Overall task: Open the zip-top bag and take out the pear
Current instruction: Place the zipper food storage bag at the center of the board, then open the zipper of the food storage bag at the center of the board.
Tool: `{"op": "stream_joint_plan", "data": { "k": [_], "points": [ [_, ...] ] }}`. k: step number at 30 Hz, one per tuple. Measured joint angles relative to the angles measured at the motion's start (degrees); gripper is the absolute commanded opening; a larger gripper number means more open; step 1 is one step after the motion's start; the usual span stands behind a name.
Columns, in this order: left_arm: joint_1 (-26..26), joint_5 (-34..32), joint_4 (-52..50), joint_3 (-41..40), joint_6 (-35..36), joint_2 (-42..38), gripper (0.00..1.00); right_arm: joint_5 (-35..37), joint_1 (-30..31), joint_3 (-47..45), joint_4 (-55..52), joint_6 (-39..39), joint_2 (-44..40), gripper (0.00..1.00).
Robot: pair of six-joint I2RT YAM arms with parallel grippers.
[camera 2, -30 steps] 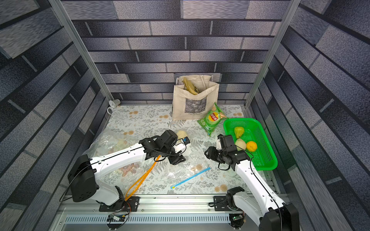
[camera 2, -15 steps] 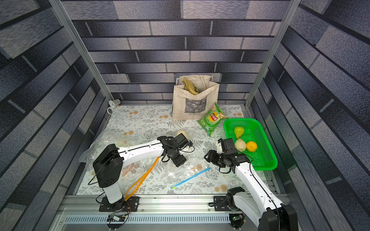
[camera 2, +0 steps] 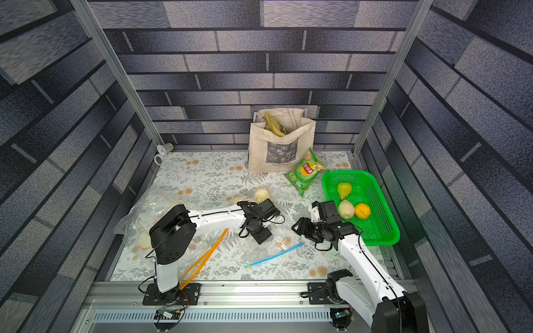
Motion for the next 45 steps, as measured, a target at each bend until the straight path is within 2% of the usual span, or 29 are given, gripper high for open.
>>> {"op": "stream_joint_plan", "data": {
  "k": [3, 6, 12, 16, 17, 25, 31, 45],
  "points": [
    [-1.2, -1.7, 0.8, 0.2, -0.7, 0.6, 0.60, -0.3, -0.2, -0.4, 0.4, 0.4, 0.0, 0.64],
    [-2.3, -3.2, 1.3, 0.5, -1.6, 0.9, 0.50, -0.3, -0.2, -0.7, 0.5, 0.6, 0.0, 0.64],
    [-3.2, -3.8, 4.3, 0.9, -3.3, 1.8, 0.25, -0.2, -0.3, -0.8, 0.5, 0.7, -0.9, 0.64],
    [-2.5, -2.4, 7.5, 0.3, -4.6, 2.1, 0.02, -0.2, -0.4, -1.0, 0.4, 0.8, -2.2, 0.63],
    [-2.0, -1.9, 8.2, 0.1, -4.6, 2.1, 0.00, -0.2, -0.5, -1.0, 0.4, 0.8, -2.4, 0.63],
    [6.2, 7.1, 16.7, -2.5, -8.3, 1.7, 0.00, -2.2, -0.6, -5.2, 1.3, 3.8, -3.5, 0.53],
    [12.1, 10.4, 18.6, -1.1, -10.6, 3.2, 0.00, -5.8, -0.9, -6.8, 3.7, 6.4, -0.9, 0.51],
    [12.6, 11.4, 20.5, 1.0, -12.0, 5.3, 0.00, -11.0, -1.0, -9.6, 19.4, 18.1, 4.0, 0.51]
  ]
}}
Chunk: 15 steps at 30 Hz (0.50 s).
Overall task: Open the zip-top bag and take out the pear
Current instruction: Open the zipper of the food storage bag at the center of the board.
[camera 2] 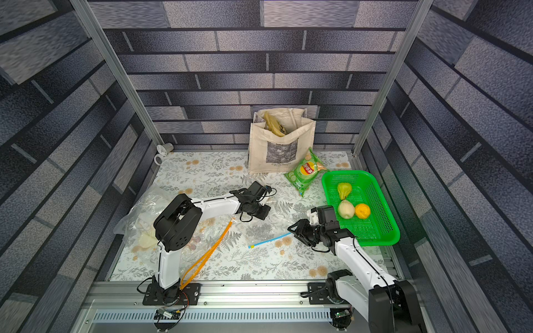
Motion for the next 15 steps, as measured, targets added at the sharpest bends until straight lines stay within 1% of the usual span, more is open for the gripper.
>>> {"op": "stream_joint_plan", "data": {
  "k": [3, 6, 11, 15],
  "points": [
    [0.2, 0.0, 0.1, -0.1, 0.0, 0.0, 0.00, -0.4, 0.0, -0.6, 3.0, 2.4, 1.3, 0.51],
    [0.2, 0.0, 0.1, -0.1, 0.0, 0.0, 0.00, -0.4, 0.0, -0.6, 3.6, 3.1, 1.4, 0.51],
    [0.6, 0.4, 0.3, -0.2, 0.0, 0.0, 0.00, 2.8, -0.1, 0.4, -0.2, 2.6, -0.6, 0.50],
    [0.6, 0.4, 0.4, -0.2, 0.0, 0.0, 0.00, 3.8, -0.2, 0.5, -0.5, 3.2, -1.4, 0.50]
  ]
}}
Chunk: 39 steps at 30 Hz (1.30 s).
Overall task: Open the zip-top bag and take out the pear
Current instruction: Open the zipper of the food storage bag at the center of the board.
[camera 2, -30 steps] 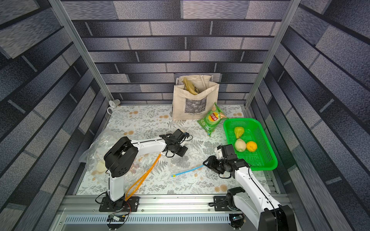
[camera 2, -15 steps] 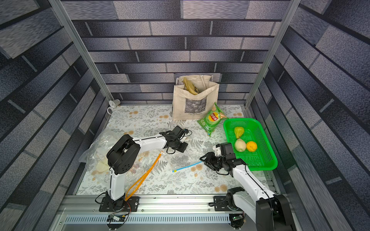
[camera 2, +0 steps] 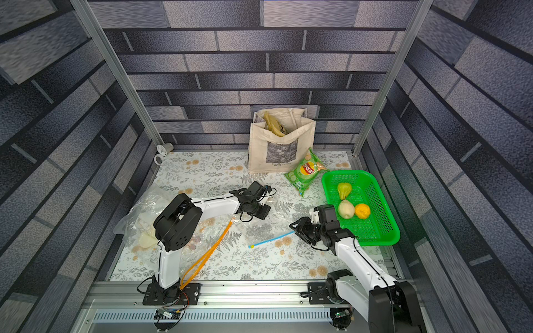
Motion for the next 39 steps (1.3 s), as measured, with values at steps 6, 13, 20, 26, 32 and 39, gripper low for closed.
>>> {"op": "stream_joint_plan", "data": {
  "k": [6, 13, 20, 26, 32, 39],
  "points": [
    [0.3, 0.7, 0.7, -0.3, 0.0, 0.0, 0.00, 0.0, 0.0, -1.5, 3.6, 4.3, 0.2, 0.51],
    [0.4, 1.1, 0.7, -0.3, 0.0, 0.0, 0.00, 0.0, 0.0, -2.2, 7.5, 8.1, 2.1, 0.51],
    [0.5, 1.5, 1.0, -0.5, 0.0, 0.0, 0.00, 0.1, 0.0, -3.1, 10.1, 9.8, 3.9, 0.51],
    [0.5, 1.5, 1.1, -0.5, 0.0, 0.0, 0.00, 0.2, 0.0, -3.7, 10.4, 10.6, 3.9, 0.52],
    [0.5, 1.5, 1.1, -0.5, 0.0, 0.0, 0.00, 0.2, 0.0, -3.7, 6.3, 10.4, -1.9, 0.52],
    [0.7, 1.9, 1.2, -0.5, 0.0, 0.0, 0.00, 0.2, -0.3, -3.8, 4.6, 10.4, -2.4, 0.52]
  ]
}}
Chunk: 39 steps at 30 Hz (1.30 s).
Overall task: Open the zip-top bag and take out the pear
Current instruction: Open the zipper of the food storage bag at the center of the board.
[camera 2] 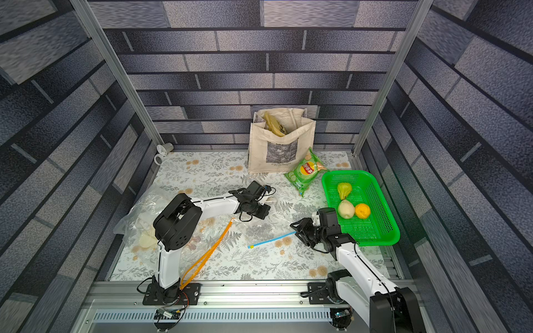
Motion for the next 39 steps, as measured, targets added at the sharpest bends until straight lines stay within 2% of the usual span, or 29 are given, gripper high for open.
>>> {"op": "stream_joint_plan", "data": {
  "k": [12, 22, 39],
  "points": [
    [0.0, 0.0, 0.0, 0.0, 0.0, 0.0, 0.00, -0.1, -0.1, -0.5, 4.0, 0.5, 4.7, 0.52],
    [0.0, 0.0, 0.0, 0.0, 0.0, 0.0, 0.00, -0.5, -0.2, -0.5, 3.7, 1.0, 1.4, 0.52],
    [0.0, 0.1, 0.0, 0.0, 0.0, 0.0, 0.00, -0.9, -0.2, -1.7, 5.4, 3.7, 2.2, 0.53]
  ]
}}
